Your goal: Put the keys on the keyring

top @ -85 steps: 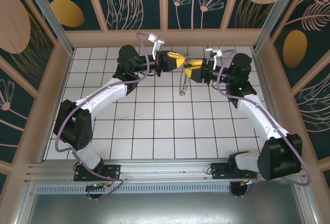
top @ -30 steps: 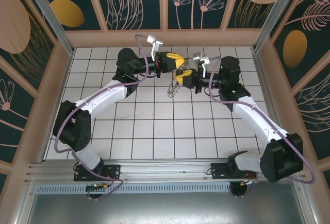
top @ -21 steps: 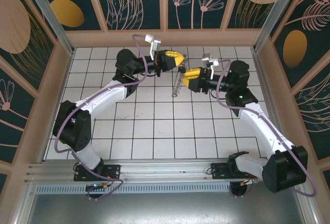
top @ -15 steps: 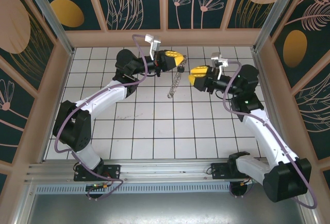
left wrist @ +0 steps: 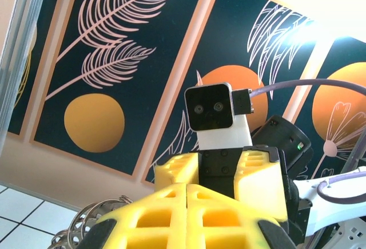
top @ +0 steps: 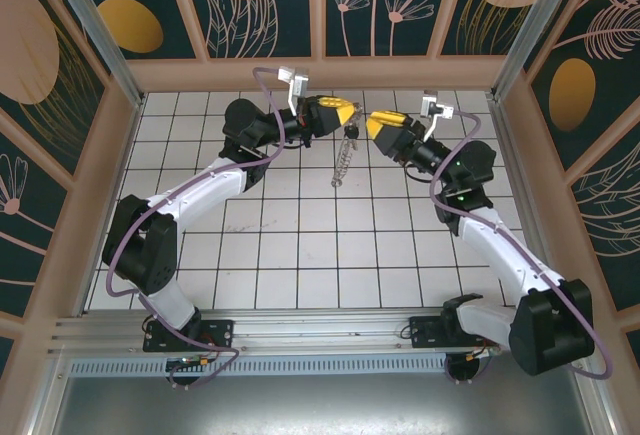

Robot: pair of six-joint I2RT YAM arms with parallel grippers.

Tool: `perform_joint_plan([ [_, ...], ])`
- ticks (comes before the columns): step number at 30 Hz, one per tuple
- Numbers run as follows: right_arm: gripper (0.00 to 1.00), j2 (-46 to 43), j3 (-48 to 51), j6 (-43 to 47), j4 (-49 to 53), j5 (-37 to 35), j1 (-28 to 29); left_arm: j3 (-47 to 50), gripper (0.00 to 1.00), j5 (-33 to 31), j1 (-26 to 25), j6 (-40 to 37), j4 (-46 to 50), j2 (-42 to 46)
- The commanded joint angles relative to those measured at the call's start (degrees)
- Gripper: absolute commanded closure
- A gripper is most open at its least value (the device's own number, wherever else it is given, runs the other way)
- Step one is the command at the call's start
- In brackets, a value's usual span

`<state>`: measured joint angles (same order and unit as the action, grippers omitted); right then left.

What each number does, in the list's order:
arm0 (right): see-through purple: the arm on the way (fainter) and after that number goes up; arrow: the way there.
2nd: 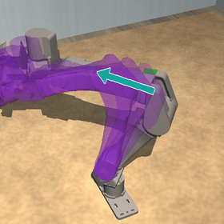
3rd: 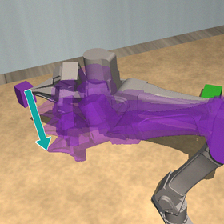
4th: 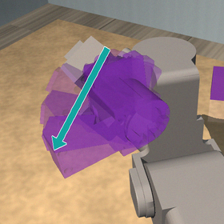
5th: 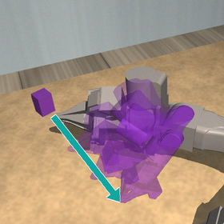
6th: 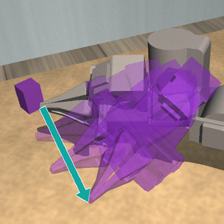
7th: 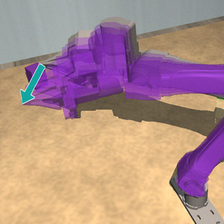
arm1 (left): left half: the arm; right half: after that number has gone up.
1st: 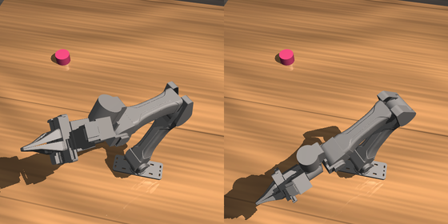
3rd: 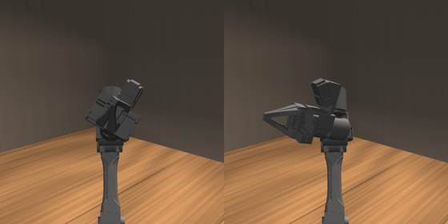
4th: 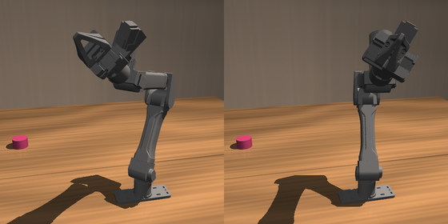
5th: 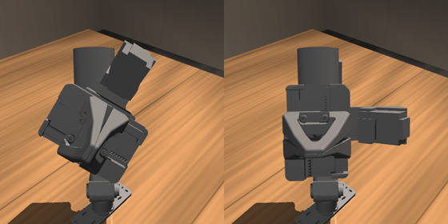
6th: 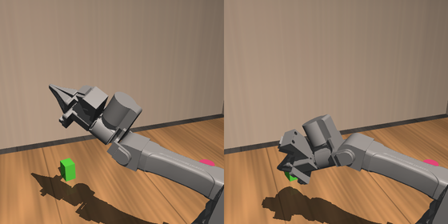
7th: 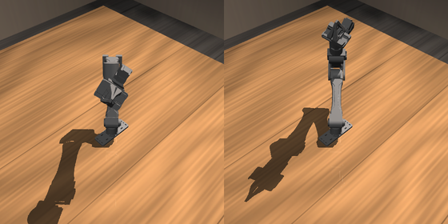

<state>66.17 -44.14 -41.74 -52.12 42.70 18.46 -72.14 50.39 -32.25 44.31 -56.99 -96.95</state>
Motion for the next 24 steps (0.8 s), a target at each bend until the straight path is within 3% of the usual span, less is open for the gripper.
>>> perform_joint_plan([
  [1,0.61,1.17,-1.45,-2.44,-6.50,-1.95,1.79,0.04,1.00,-1.01,0.26,2.09,-5.25,1.50],
  [17,0.70,7.40,-4.85,-3.26,-9.62,-2.63,4.11,0.52,1.00,-0.84,0.19,3.05,-6.62,1.48],
  [19,0.78,7.82,-5.15,-3.26,-9.63,-2.37,4.21,0.43,1.00,-0.77,0.09,3.15,-6.80,1.24],
  [22,0.97,8.27,-5.84,-2.76,-9.07,-1.86,4.22,0.34,1.00,-0.72,0.08,3.48,-7.12,0.82],
  [24,1.00,8.21,-6.14,-2.04,-8.37,-1.74,4.14,0.12,1.00,-0.60,0.01,3.80,-7.25,0.49],
])
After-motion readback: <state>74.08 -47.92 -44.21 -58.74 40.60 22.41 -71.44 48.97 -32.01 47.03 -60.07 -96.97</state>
